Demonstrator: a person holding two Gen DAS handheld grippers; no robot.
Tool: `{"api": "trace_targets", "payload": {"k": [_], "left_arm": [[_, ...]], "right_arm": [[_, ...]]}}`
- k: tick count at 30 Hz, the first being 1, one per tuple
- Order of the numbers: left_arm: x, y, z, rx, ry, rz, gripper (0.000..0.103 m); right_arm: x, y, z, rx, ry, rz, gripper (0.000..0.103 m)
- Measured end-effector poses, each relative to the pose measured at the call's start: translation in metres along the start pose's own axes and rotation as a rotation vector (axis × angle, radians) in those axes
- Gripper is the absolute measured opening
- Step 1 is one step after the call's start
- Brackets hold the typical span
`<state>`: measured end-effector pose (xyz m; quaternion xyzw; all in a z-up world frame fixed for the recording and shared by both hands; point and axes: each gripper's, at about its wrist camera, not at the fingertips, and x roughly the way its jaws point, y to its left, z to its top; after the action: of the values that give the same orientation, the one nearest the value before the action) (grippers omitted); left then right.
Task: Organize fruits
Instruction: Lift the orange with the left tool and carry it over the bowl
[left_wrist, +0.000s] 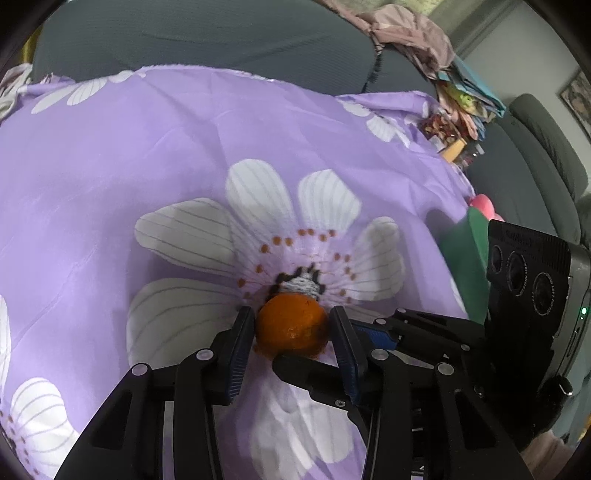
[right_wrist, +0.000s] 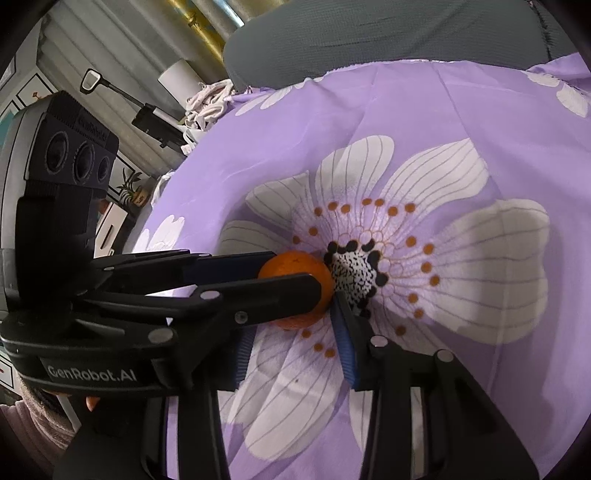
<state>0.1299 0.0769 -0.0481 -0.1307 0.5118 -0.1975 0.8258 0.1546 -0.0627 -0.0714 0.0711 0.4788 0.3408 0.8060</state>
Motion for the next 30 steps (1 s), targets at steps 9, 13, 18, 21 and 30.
{"api": "trace_targets", "payload": {"k": [9,13,18,21,30], "left_arm": [[-0.023,-0.048,-0.01,0.096,-0.039,-0.004,0.041],[-0.026,-0.071,-0.014,0.129,-0.042,-0.016,0.041],[-0.027,-0.098,-0.018,0.174,-0.041,-0.028,0.041],[-0.029,-0.116,-0.02,0.209,-0.042,-0.038,0.041],[-0.024,-0.186,-0.012,0.347,-0.052,-0.069,0.041]], "right_arm": [[-0.047,0.007,-0.019,0.011,-0.087,0.005,0.04],[-0.066,0.007,-0.029,0.01,-0.118,-0.017,0.04],[-0.091,0.002,-0.042,0.029,-0.157,-0.031,0.04],[-0.11,-0.003,-0.051,0.044,-0.192,-0.045,0.04],[-0.171,-0.027,-0.069,0.087,-0.308,-0.098,0.04]]}}
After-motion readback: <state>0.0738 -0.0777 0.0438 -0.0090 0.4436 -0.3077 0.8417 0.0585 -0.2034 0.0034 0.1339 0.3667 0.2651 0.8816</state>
